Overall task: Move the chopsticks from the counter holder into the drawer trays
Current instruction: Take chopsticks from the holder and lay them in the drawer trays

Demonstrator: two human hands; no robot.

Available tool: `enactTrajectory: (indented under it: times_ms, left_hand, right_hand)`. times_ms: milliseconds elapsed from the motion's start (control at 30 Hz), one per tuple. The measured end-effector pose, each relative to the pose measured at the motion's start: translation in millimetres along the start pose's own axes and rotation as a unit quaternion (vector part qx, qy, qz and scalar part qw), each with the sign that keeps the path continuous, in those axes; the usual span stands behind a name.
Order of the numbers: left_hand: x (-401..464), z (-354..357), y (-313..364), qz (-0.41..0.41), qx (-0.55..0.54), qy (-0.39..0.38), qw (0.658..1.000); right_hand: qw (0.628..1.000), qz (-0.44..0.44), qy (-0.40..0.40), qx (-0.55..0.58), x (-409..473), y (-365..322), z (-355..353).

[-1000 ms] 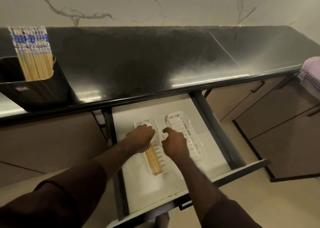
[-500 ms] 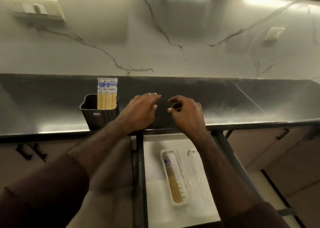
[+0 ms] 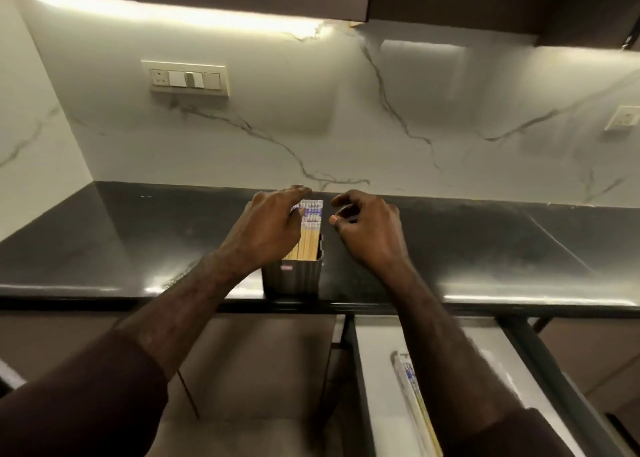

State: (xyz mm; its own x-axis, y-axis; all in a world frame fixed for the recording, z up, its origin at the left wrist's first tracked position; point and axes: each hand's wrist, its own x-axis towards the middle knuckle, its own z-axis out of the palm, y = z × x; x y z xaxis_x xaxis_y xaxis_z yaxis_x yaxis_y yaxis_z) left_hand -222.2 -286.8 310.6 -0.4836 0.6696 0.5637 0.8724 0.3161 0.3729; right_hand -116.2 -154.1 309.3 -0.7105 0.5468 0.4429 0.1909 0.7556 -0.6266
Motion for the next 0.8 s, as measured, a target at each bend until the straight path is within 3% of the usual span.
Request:
enactTrajectory:
  times_ms: [333, 800]
  left_hand:
    - [14, -26, -120, 0.016, -0.019, -0.073, 0.997]
    - [68, 50, -187, -0.019, -0.075, -0.152, 0.985]
  right_hand:
    - [0.998, 0.057, -0.010, -0.016, 34, -39, 108]
    - [0.993, 0.117, -0.019, -0.024, 91, 11, 166]
